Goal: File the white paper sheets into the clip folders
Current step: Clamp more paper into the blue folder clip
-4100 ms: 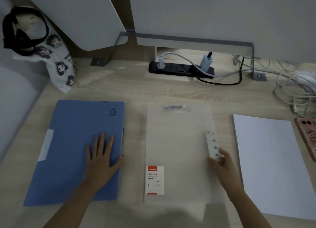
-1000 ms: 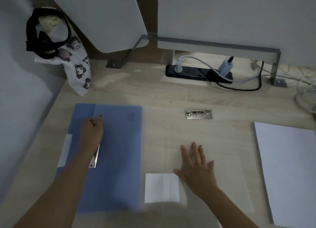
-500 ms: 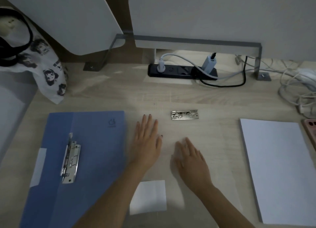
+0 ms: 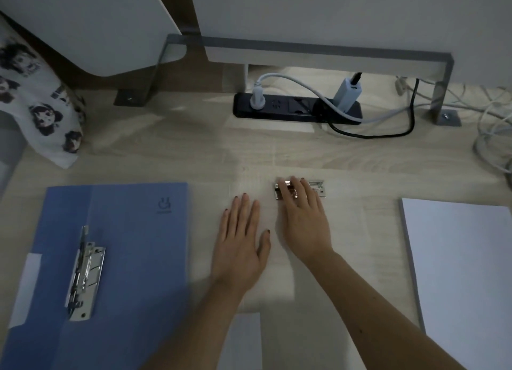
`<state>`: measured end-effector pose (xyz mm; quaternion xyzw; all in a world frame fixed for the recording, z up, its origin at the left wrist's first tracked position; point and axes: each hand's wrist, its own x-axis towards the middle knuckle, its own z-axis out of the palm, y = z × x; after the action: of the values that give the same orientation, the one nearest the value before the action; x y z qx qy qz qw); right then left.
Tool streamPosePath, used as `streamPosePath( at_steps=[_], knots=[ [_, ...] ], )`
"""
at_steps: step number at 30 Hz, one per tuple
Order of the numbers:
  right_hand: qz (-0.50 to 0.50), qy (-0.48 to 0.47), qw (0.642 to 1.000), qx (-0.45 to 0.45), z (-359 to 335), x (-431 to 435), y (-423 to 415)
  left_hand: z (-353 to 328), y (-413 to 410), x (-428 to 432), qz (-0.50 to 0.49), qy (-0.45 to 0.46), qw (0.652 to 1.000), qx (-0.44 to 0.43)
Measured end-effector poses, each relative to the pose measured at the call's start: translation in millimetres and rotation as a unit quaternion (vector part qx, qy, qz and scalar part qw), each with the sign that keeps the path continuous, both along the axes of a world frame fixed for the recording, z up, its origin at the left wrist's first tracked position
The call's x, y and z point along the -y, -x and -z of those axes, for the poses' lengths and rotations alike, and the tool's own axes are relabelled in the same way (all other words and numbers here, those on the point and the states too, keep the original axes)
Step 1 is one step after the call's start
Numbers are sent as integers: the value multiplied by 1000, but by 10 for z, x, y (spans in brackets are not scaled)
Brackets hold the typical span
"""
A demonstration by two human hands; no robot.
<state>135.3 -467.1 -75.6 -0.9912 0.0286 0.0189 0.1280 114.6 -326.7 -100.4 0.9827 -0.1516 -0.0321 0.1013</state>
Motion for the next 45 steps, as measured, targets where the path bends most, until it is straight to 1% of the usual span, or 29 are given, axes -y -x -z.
streamPosePath(
  at_steps=[3,7,9,11,13,15,17,19,20,22,25,27,30,32,34,37,39,42,44,45],
  knots=[
    [-15,16,1000,19,14,36,-34,1,-6,2,-5,5,1000,0],
    [-37,15,999,22,31,98,-23,-10,-3,-5,-8,4,1000,-5],
    [-39,-7,999,36,-8,110,-32,-14,-7,-4,-9,6,1000,-7],
    [-17,-51,997,56,-82,132,-75,-21,-10,-2,-8,13,1000,-7],
    [25,-102,991,87,-157,168,-138,-20,-12,-2,-6,18,1000,-5],
    [91,-163,977,104,-205,211,-193,-12,-5,-8,-7,22,1000,-4],
    [179,-235,950,105,-213,276,-233,-10,-3,-10,-7,24,1000,-4],
    [262,-302,910,108,-202,368,-253,-7,-4,-10,-5,22,1000,-2],
    [288,-317,897,109,-183,427,-255,-5,-4,-10,-5,21,1000,-1],
    [317,-313,889,100,-137,545,-226,-2,-1,-6,-5,21,1000,1],
    [333,-329,880,79,-57,682,-194,14,-2,-19,-4,21,1000,2],
    [325,-341,880,58,-10,763,-194,29,-10,-14,-4,20,1000,3],
    [291,-348,891,15,-8,867,-172,26,-19,-11,-6,26,1000,1],
    [272,-365,890,-5,-79,927,-100,28,-23,-12,-7,30,1000,-1],
    [275,-374,886,-11,-202,1031,81,26,-26,2,-2,15,1000,-10],
    [273,-343,899,-10,-389,1252,497,33,-8,5,-11,-4,1000,-19],
    [292,-334,896,-9,-515,1463,836,-31,43,58,-37,37,998,-26],
    [332,-306,892,12,-631,1815,1313,-297,228,351,-92,155,981,-75],
    [350,-286,892,10,-641,2002,1549,-493,429,726,-127,264,949,-118],
    [355,-282,891,0,-610,2069,1637,-594,543,941,-147,324,921,-161]
  ],
)
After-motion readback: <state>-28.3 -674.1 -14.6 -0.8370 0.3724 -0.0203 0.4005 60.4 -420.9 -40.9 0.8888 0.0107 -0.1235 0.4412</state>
